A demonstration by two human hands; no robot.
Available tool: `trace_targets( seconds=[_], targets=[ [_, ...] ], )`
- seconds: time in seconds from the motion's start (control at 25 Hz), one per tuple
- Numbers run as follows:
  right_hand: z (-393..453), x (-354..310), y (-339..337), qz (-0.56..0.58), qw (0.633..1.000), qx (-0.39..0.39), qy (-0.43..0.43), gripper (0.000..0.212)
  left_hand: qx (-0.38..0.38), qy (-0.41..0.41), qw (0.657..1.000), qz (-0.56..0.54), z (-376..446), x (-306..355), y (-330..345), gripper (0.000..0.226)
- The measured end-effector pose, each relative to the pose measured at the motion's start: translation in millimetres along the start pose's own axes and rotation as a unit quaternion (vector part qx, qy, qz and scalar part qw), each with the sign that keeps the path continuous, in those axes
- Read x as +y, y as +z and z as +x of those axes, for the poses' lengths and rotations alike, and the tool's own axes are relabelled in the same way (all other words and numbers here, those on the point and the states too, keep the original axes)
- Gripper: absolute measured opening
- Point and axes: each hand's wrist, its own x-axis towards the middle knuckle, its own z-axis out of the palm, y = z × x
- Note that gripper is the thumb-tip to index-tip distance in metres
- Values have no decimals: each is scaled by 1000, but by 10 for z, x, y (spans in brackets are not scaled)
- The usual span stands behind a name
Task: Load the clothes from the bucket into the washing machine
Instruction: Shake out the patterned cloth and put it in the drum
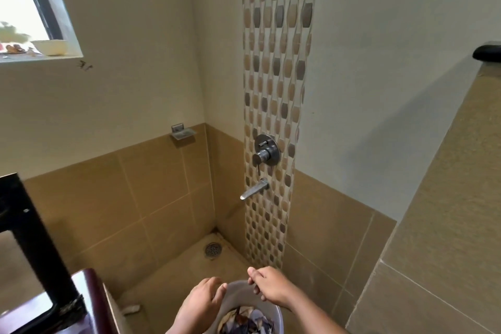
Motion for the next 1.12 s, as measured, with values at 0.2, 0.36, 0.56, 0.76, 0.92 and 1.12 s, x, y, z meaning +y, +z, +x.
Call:
trace_targets(
  seconds=[0.2,0.36,0.56,0.76,0.92,1.12],
  targets=[
    [235,204,14,-16,999,-13,35,40,-44,-28,999,-10,132,-113,150,33],
    [503,374,-16,-29,998,-33,49,43,-68,-64,995,-33,244,-178,286,36],
    [958,696,-47,-76,993,-73,49,54,-82,-133,986,-54,402,-241,535,32],
    [1376,1193,122,-84,987,-116,73,45,-134,-186,972,-55,499,-398,1091,34],
    [1558,1716,447,-95,977,-159,105,43,-216,-206,954,-31,579,-757,1620,37],
    [1922,2581,1096,-115,964,-183,152,32,-274,-247,928,-49,765,-1459,2543,41]
  ],
)
